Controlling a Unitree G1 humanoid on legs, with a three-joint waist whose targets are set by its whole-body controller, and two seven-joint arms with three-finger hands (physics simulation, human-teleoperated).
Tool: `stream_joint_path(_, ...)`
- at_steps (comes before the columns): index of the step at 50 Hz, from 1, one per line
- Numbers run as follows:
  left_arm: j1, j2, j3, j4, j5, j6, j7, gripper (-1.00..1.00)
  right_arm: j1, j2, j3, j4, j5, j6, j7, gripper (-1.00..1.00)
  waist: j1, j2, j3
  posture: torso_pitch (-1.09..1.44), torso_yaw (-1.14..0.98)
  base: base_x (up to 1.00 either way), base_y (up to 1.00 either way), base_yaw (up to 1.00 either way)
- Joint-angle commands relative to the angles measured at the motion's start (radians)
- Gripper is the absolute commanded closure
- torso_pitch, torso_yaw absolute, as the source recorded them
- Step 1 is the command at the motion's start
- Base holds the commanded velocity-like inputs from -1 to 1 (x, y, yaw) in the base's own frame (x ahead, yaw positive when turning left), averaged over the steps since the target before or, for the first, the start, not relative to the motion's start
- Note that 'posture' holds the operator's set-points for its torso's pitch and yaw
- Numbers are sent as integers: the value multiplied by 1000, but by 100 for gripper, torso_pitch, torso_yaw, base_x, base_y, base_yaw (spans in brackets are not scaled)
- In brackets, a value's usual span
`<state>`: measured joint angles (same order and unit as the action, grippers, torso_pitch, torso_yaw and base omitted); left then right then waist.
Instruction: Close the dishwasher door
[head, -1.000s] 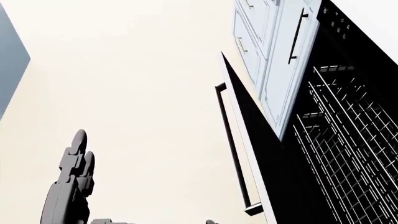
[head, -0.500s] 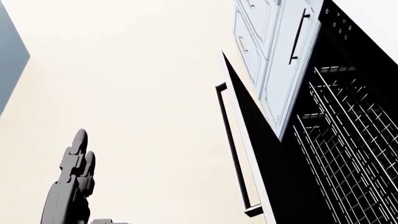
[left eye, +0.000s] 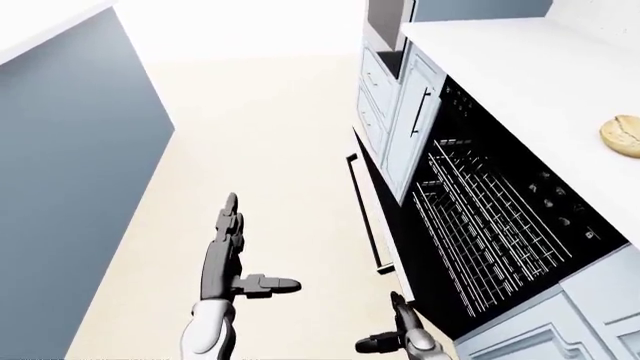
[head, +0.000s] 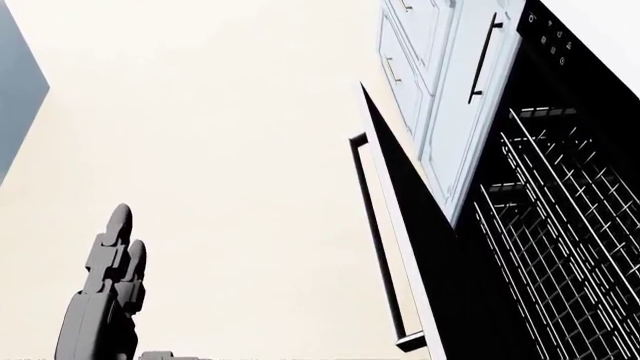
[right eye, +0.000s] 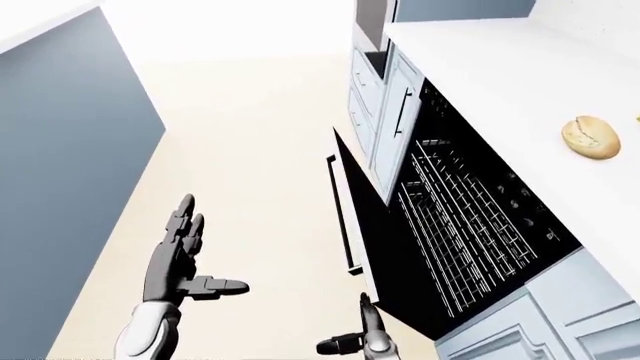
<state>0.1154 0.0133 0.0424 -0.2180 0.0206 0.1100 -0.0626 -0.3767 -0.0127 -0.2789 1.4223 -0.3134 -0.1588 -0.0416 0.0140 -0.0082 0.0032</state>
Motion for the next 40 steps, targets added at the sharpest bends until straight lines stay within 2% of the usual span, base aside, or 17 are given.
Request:
stream_joint_path(1, -15, 2, 3, -42, -4, -26, -1, -100, -24, -17, -3, -32, 11, -35, -28, -100, -1, -2, -18, 0, 0, 0, 0, 0)
stream_joint_path(15, -11, 0, -4, -39, 3, -33, 2, -100, -7, -35, 17, -33, 3, -68, -142, -100, 0, 2, -14, 0, 0, 0, 0, 0)
stream_joint_path(40, -8, 0, -5, -43, 3, -32, 2, -100, 38, -72, -5, -34, 77, -141, -273, -100, 8, 11, -13, 0, 0, 0, 0, 0)
